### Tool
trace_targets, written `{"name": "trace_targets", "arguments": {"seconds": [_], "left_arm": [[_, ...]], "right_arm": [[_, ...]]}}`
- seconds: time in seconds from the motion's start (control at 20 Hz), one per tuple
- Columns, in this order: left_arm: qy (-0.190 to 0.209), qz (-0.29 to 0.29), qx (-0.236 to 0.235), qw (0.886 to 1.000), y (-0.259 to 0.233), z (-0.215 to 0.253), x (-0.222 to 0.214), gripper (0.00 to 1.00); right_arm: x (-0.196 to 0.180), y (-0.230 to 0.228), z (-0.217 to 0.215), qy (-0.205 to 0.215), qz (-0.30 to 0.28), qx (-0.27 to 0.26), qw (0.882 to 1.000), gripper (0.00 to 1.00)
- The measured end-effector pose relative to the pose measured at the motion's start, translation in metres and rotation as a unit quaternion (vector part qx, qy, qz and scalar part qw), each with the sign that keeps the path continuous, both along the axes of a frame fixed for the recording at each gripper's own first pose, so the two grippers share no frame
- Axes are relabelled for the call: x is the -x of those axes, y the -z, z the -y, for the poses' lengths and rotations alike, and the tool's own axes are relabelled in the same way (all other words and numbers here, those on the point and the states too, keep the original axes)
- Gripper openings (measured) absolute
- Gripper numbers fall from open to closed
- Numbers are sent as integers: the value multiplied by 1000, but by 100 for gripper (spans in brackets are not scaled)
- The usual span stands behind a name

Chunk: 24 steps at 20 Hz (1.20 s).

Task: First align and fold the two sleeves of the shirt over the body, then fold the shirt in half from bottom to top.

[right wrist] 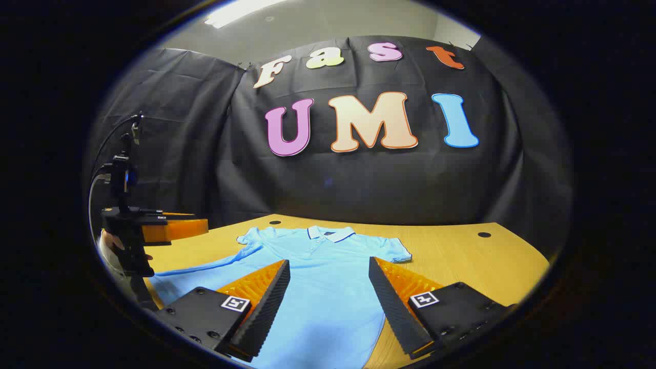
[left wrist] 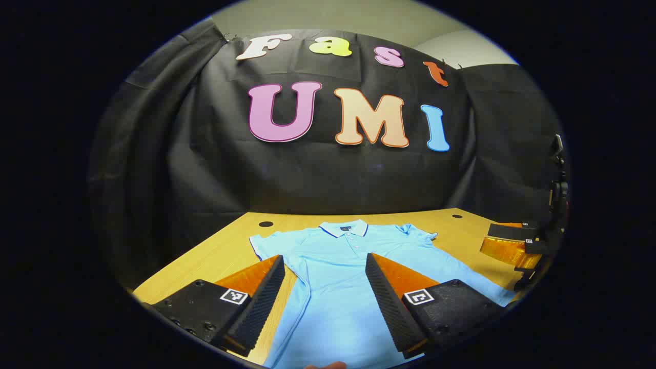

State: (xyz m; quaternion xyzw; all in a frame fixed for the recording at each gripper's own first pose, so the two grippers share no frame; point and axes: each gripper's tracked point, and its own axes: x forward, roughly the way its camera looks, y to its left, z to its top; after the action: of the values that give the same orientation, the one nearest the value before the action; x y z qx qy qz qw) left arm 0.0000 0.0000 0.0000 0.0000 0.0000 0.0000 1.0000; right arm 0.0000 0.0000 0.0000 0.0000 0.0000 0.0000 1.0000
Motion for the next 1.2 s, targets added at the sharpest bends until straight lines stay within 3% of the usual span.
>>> {"name": "trace_targets", "arguments": {"seconds": [1.0,1.2], "left_arm": [[2,-41,26,999,20,-5,-1,94],[0,-44,27,999,20,-11,0,94]], "right_arm": [[0,17,10,8,-41,-6,999,98],[-11,16,35,35,-69,-8,997,97]]}}
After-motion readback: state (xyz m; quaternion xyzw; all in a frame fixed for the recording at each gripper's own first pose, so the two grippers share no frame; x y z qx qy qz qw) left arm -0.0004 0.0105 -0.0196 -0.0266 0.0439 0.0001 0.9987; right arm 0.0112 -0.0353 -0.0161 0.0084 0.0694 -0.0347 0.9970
